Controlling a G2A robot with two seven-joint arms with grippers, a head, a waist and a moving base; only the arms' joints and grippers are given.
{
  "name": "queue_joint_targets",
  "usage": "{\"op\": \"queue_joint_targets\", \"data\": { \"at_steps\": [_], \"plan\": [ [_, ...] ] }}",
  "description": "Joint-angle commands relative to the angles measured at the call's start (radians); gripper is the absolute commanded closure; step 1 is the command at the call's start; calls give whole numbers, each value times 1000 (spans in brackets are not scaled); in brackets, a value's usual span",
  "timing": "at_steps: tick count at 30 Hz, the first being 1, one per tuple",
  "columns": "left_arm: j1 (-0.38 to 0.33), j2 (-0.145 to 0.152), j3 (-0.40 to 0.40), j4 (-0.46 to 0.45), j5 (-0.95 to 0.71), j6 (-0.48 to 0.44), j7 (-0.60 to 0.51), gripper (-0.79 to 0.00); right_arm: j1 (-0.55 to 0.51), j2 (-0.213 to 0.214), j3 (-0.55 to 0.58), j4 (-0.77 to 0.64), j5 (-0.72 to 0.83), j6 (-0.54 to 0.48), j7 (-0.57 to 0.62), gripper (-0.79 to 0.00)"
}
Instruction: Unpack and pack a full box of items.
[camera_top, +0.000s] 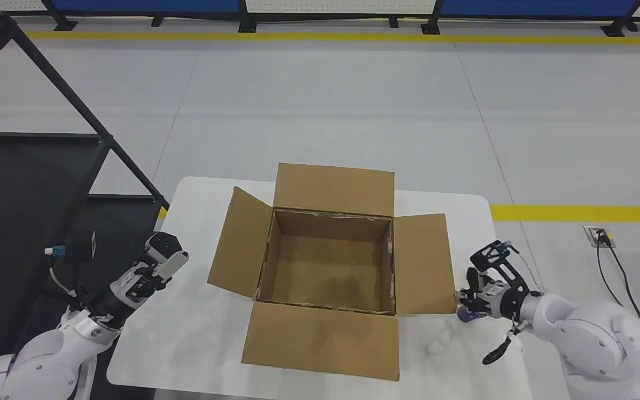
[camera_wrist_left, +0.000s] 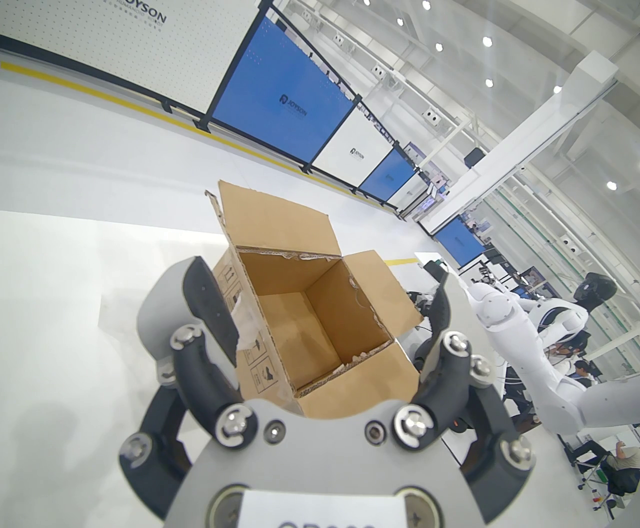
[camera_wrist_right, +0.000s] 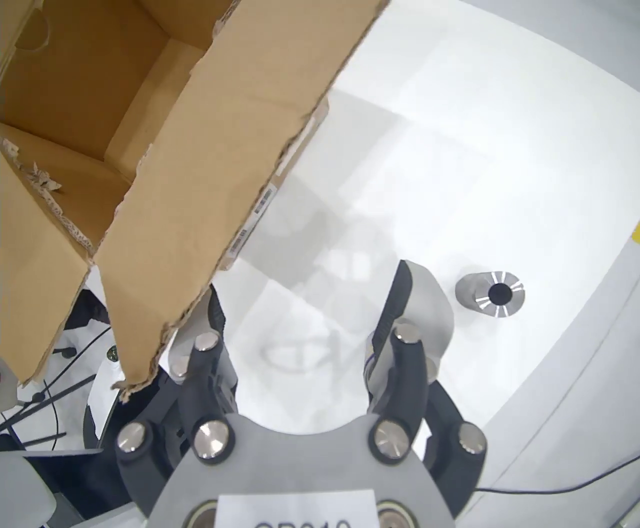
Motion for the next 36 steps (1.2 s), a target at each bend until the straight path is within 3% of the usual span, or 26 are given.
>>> {"op": "queue_joint_targets", "data": {
  "at_steps": [1, 3, 5, 7, 9, 11, 12, 13, 14, 15, 20, 24, 27, 32, 36],
  "plan": [
    [0, 0, 0, 0, 0, 0, 0, -785, -3, -1, 10, -1, 55, 55, -26, -573],
    [0, 0, 0, 0, 0, 0, 0, -785, -9, 0, 36, 1, 104, 67, -47, -637],
    [0, 0, 0, 0, 0, 0, 0, -785, -5, 5, 54, 12, 173, 23, -26, -603],
    [0, 0, 0, 0, 0, 0, 0, -785, 20, 10, 61, 47, 237, -19, 13, -640],
    [0, 0, 0, 0, 0, 0, 0, -785, 51, 13, 73, 93, 297, -28, 7, -745],
    [0, 0, 0, 0, 0, 0, 0, -785, 78, 17, 80, 152, 399, -103, 26, -591],
    [0, 0, 0, 0, 0, 0, 0, -785, 98, 20, 82, 191, 454, -141, 48, -591],
    [0, 0, 0, 0, 0, 0, 0, -785, 120, 23, 81, 231, 505, -170, 65, -622],
    [0, 0, 0, 0, 0, 0, 0, -785, 143, 25, 77, 271, 552, -194, 88, -767],
    [0, 0, 0, 0, 0, 0, 0, -785, 165, 28, 72, 307, 585, -201, 112, -785],
    [-1, 0, -8, 1, -1, 4, 14, -785, 179, 30, 68, 323, 590, -197, 133, -785],
    [29, 0, -100, 5, -6, 26, 139, -785, 169, 30, 48, 294, 578, -195, 126, -785],
    [53, -1, -167, 13, -37, 34, 223, -785, 173, 31, 12, 272, 599, -134, 141, -785],
    [94, -1, -236, 25, -68, 29, 273, -785, 275, 35, -51, 377, 701, -26, 256, -785],
    [107, -1, -243, 25, -67, 28, 286, -785, 355, 34, -103, 479, 777, -37, 329, -779]
  ]
}}
